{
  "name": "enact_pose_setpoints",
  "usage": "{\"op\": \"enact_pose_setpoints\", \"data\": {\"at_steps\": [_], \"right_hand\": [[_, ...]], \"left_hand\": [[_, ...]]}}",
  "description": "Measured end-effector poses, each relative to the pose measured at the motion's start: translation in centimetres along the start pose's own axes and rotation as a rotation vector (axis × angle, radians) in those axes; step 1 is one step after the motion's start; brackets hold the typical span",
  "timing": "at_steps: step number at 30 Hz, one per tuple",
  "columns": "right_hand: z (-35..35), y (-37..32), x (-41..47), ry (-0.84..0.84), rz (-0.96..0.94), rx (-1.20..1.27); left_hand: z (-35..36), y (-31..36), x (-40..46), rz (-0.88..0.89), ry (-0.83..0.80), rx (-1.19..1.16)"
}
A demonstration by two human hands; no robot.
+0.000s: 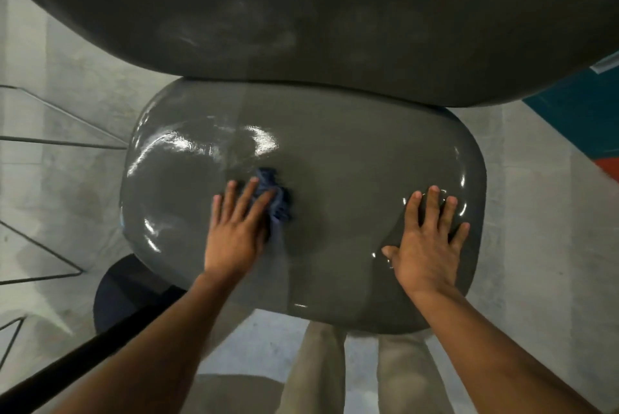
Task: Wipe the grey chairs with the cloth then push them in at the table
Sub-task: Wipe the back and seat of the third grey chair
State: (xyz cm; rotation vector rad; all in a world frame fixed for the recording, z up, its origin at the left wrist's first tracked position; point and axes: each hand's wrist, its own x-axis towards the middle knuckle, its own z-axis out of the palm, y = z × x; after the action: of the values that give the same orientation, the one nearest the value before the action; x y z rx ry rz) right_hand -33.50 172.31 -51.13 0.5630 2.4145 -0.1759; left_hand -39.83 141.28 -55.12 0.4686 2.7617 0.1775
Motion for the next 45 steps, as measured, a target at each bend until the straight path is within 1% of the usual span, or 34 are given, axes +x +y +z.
{"op": "enact_pose_setpoints", "data": {"at_steps": [2, 3, 4, 5, 6, 8, 11, 13, 14, 15, 16, 19, 21, 23, 25, 26, 27, 28, 30, 32, 33, 34, 36, 39, 42, 45], "right_hand": [[0.0, 0.1, 0.1, 0.008, -0.007, 0.005], [0.0, 0.1, 0.0, 0.006, -0.011, 0.004], [0.0, 0.1, 0.0, 0.001, -0.012, 0.004], [-0.1, 0.1, -0.1, -0.001, -0.012, 0.005], [-0.2, 0.1, -0.1, 0.0, -0.012, 0.005], [-0.3, 0.2, -0.3, 0.004, -0.018, 0.002], [-0.2, 0.2, -0.3, 0.023, -0.029, 0.002], [-0.2, 0.3, -0.2, 0.021, -0.031, -0.004], [-0.2, 0.3, -0.1, 0.018, -0.029, -0.007], [-0.2, 0.4, -0.1, 0.016, -0.026, -0.008], [-0.2, 0.4, -0.1, 0.017, -0.025, -0.008], [0.0, 0.4, 0.0, 0.016, -0.027, -0.018], [0.0, 0.4, 0.0, 0.006, -0.026, -0.023], [0.0, 0.3, 0.1, 0.012, -0.021, -0.021], [-0.1, 0.1, 0.0, 0.016, -0.011, -0.02], [-0.2, 0.1, 0.0, 0.012, -0.004, -0.02], [-0.3, -0.1, 0.0, 0.006, 0.005, -0.017], [-0.4, -0.3, 0.1, 0.003, 0.014, -0.011], [-0.6, -1.1, 0.1, -0.001, 0.015, 0.001], [-0.8, -2.7, 0.1, -0.01, -0.047, 0.006], [-0.9, -3.7, 0.0, -0.012, -0.096, 0.004], [-0.9, -4.9, 0.0, -0.011, -0.141, 0.008], [-1.0, -7.4, 0.2, -0.012, -0.197, 0.044], [-1.0, -10.8, 0.8, -0.048, -0.25, 0.087], [-0.6, -13.0, 1.5, -0.141, -0.254, 0.117], [0.2, -14.0, 1.4, -0.186, -0.234, 0.028]], "left_hand": [[-0.8, -0.8, -0.1, -0.366, 0.029, -0.071], [-1.0, 0.1, 0.4, -0.502, 0.056, -0.108], [-1.0, 1.6, 1.0, -0.591, 0.076, -0.137], [-1.0, 3.5, 1.6, -0.625, 0.079, -0.166], [-0.9, 5.6, 1.9, -0.617, 0.066, -0.192], [0.0, 9.7, 1.1, -0.5, 0.03, -0.206], [2.1, 14.4, -3.1, -0.211, -0.064, -0.162], [2.7, 15.3, -6.6, -0.017, -0.143, -0.098], [2.9, 14.8, -8.2, 0.029, -0.173, -0.054], [3.1, 13.7, -9.7, 0.024, -0.181, -0.013], [3.2, 12.0, -10.8, -0.027, -0.17, 0.016], [2.4, 5.9, -12.4, -0.25, -0.112, 0.059], [1.1, 2.1, -11.5, -0.413, -0.088, 0.039], [-0.2, -0.5, -9.2, -0.597, -0.006, -0.005], [-0.9, -0.9, -6.3, -0.724, 0.089, -0.06], [-0.9, -0.4, -5.0, -0.752, 0.123, -0.089], [-0.8, 0.4, -4.1, -0.748, 0.146, -0.118], [-0.4, 1.6, -3.6, -0.706, 0.163, -0.139], [0.8, 4.2, -3.8, -0.527, 0.174, -0.139], [2.1, 6.9, -5.6, -0.331, 0.134, -0.124], [2.6, 7.7, -6.7, -0.274, 0.102, -0.118], [3.0, 7.8, -7.8, -0.255, 0.078, -0.111], [3.5, 6.5, -9.4, -0.282, 0.071, -0.083], [3.3, 1.8, -10.5, -0.376, 0.153, -0.022], [1.9, -3.4, -9.8, -0.553, 0.229, -0.098], [0.5, -6.4, -5.8, -0.69, 0.346, -0.204]]}}
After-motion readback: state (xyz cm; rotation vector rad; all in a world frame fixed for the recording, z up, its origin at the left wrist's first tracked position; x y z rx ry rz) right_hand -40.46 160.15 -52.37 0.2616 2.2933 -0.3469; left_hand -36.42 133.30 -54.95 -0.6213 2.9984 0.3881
